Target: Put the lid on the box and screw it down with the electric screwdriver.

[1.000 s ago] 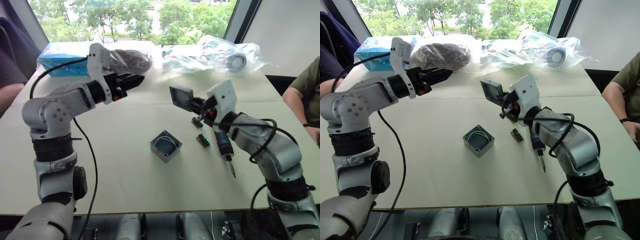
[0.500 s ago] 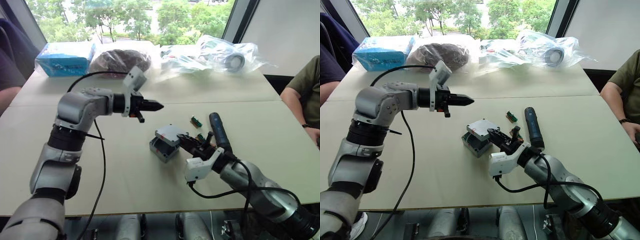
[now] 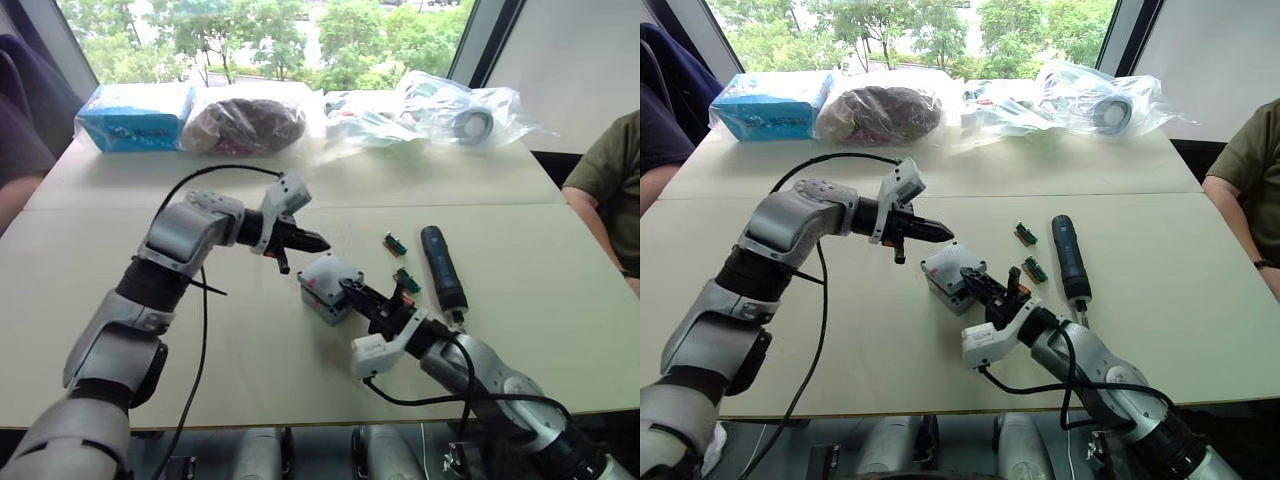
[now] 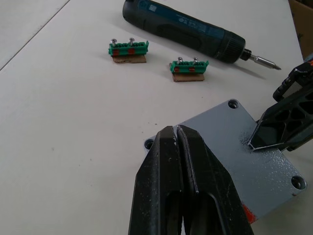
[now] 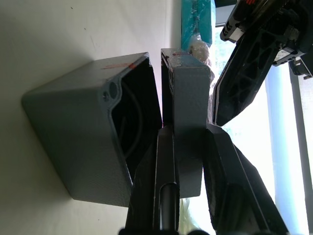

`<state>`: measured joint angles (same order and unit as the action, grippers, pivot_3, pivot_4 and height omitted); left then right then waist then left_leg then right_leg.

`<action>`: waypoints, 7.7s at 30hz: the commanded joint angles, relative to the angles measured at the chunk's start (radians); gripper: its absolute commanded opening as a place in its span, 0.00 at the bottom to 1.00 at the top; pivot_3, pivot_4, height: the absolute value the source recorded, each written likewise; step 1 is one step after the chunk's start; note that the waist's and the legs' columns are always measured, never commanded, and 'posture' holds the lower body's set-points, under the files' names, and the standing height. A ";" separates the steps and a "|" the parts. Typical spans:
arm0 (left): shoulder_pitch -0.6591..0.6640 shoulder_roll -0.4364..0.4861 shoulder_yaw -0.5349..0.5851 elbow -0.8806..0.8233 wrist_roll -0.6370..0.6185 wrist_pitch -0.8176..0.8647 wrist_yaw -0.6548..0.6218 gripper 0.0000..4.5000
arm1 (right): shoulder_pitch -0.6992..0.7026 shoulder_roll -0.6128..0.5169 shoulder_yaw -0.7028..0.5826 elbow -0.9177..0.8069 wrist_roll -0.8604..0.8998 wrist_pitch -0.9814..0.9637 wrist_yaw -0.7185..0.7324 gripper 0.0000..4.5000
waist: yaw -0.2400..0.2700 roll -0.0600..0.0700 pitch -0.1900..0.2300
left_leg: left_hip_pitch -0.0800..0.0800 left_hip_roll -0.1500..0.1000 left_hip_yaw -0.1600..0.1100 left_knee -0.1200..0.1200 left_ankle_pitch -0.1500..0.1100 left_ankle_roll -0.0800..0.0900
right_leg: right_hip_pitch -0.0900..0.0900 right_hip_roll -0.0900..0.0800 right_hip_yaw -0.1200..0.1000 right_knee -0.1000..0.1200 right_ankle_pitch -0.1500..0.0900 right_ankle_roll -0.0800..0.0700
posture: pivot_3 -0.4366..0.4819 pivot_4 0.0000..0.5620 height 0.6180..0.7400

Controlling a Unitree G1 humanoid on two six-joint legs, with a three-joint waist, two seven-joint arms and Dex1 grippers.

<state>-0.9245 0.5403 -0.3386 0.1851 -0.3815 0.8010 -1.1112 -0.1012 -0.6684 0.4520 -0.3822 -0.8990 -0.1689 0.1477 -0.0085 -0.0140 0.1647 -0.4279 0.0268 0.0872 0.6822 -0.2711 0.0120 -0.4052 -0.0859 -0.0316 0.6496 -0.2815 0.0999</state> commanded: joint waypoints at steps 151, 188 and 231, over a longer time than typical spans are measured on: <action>0.372 0.024 0.174 -0.222 0.051 -0.160 0.009 0.00 | -0.107 0.106 -0.577 -0.252 1.434 1.296 0.371 0.01 | 0.021 0.000 -0.012 | 0.000 -0.001 -0.001 -0.001 -0.008 0.013 | 0.001 -0.004 -0.002 -0.001 0.000 -0.003 | 0.48 0.27 1.00; 0.277 0.083 0.071 -0.403 0.037 -0.176 -0.004 0.00 | -0.087 0.061 -0.521 -0.099 1.255 1.125 0.273 0.60 | 0.020 0.001 -0.012 | 0.001 0.000 -0.001 -0.001 -0.007 0.012 | 0.002 -0.001 -0.001 -0.001 -0.001 -0.002 | 0.48 0.27 1.00; 0.284 0.089 0.093 -0.360 0.067 -0.204 0.011 0.00 | -0.119 0.073 -0.595 -0.184 1.313 1.117 0.297 0.02 | 0.019 0.001 -0.012 | 0.001 0.000 -0.001 -0.001 -0.007 0.012 | 0.002 -0.001 -0.001 -0.001 -0.001 -0.002 | 0.48 0.27 1.00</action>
<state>-0.6396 0.6157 -0.2903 -0.1497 -0.2907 0.5995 -1.0903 -0.2126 -0.5904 -0.1096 -0.4993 0.3900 0.9840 0.4301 0.0110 -0.0133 0.1529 -0.4271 0.0265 0.0860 0.6816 -0.2785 0.0242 -0.4034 -0.0869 -0.0324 0.6485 -0.2820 0.0977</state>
